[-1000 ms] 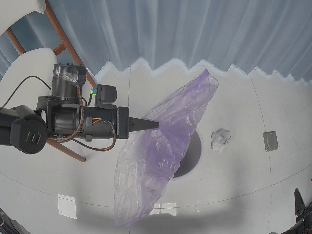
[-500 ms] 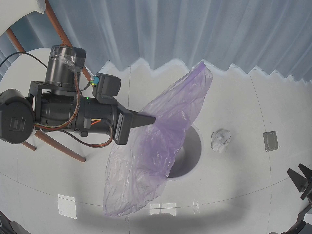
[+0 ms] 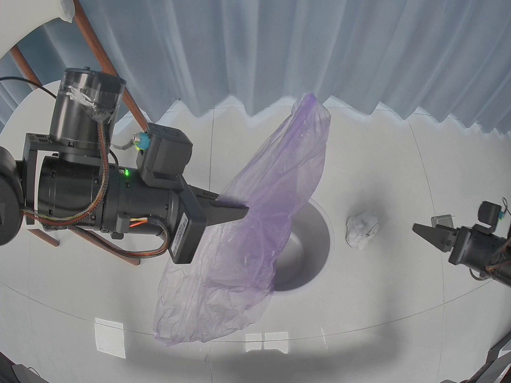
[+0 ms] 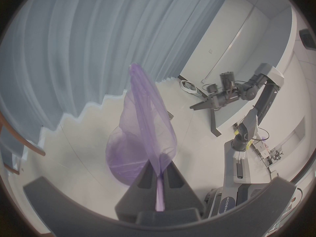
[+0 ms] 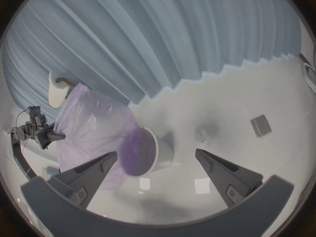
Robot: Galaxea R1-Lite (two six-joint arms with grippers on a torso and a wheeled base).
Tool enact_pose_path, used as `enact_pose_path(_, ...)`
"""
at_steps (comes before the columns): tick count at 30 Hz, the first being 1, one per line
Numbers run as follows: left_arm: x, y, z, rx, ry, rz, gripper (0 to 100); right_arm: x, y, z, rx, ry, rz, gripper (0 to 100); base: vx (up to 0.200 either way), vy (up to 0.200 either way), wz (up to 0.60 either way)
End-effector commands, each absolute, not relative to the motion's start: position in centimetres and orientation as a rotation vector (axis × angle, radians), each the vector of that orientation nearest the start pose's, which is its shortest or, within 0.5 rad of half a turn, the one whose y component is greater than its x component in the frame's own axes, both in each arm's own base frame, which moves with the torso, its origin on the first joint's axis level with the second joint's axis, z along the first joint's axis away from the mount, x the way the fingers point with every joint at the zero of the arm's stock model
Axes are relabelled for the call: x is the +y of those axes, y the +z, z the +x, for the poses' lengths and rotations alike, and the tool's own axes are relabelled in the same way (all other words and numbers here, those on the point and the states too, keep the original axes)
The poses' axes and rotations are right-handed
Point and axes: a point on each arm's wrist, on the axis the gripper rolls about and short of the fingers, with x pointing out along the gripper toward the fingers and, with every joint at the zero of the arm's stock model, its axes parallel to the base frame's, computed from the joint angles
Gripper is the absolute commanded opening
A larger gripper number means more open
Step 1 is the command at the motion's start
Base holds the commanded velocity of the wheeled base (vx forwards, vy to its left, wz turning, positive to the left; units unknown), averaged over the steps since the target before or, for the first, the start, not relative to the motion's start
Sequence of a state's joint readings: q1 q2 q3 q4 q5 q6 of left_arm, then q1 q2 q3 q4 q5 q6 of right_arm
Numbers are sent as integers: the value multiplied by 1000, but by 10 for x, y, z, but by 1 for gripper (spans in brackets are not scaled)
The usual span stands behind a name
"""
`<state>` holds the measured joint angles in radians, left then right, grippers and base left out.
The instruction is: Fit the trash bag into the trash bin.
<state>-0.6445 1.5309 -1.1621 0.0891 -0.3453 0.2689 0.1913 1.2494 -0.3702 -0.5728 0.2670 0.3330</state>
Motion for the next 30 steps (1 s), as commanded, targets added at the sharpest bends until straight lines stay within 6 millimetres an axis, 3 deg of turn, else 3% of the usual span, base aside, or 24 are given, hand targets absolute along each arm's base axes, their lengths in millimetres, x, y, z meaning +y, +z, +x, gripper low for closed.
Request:
enact_pose_path(1,-168,267,200,307,-1032,350,0,63,111,228,511,510,292,100,0,0,0)
enact_pose_path(5,-169,266,200,310,-1028,354,0,70,105,244,491,521,286,100,0,0,0)
enact_pose_path(7,-171,266,199,314,-1011,357,0,75,99,264,465,521,284,100,0,0,0)
enact_pose_path(17,-174,266,196,316,-1019,357,0,90,86,321,336,516,257,100,0,0,0)
enact_pose_path(23,-175,266,195,315,-1024,358,0,107,93,353,253,543,251,100,0,0,0)
enact_pose_path(24,-175,266,195,315,-1024,358,0,113,97,357,234,556,250,0,0,0,0)
enact_pose_path(27,-175,266,195,315,-1024,358,0,124,106,365,193,587,250,0,0,0,0)
enact_pose_path(30,-175,266,195,316,-1027,360,0,140,98,374,175,624,221,0,0,0,0)
